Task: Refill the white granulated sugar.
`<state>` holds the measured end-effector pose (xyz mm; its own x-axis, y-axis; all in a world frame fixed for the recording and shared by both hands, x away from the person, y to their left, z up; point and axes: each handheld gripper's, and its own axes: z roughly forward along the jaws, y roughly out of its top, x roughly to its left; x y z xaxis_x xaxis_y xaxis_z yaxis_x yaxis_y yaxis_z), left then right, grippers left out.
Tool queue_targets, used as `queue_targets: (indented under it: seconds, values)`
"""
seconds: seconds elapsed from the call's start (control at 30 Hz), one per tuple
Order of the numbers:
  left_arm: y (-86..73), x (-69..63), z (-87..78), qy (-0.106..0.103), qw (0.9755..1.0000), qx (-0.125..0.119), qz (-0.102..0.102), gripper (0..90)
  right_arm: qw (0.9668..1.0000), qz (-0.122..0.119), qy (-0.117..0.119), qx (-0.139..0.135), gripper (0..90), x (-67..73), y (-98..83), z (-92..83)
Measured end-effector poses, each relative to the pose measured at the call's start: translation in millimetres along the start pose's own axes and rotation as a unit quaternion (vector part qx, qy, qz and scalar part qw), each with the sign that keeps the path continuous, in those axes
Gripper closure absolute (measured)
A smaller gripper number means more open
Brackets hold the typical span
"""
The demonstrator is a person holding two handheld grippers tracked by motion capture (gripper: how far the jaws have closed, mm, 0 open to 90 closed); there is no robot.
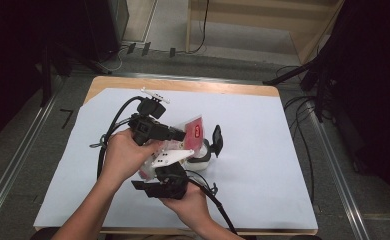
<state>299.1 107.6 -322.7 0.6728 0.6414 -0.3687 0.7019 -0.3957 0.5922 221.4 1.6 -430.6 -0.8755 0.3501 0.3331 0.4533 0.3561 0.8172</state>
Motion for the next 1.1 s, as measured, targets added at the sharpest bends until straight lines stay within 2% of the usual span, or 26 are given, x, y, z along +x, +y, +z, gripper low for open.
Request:
queue_targets:
  seconds: [1.1]
  values:
    - [-0.4, 0.2, 1.0, 0.009, 0.9999, -0.001, 0.006, 81.4, 1.0, 0.002, 0.003, 0.003, 63.6, -0.3, 1.3, -0.4]
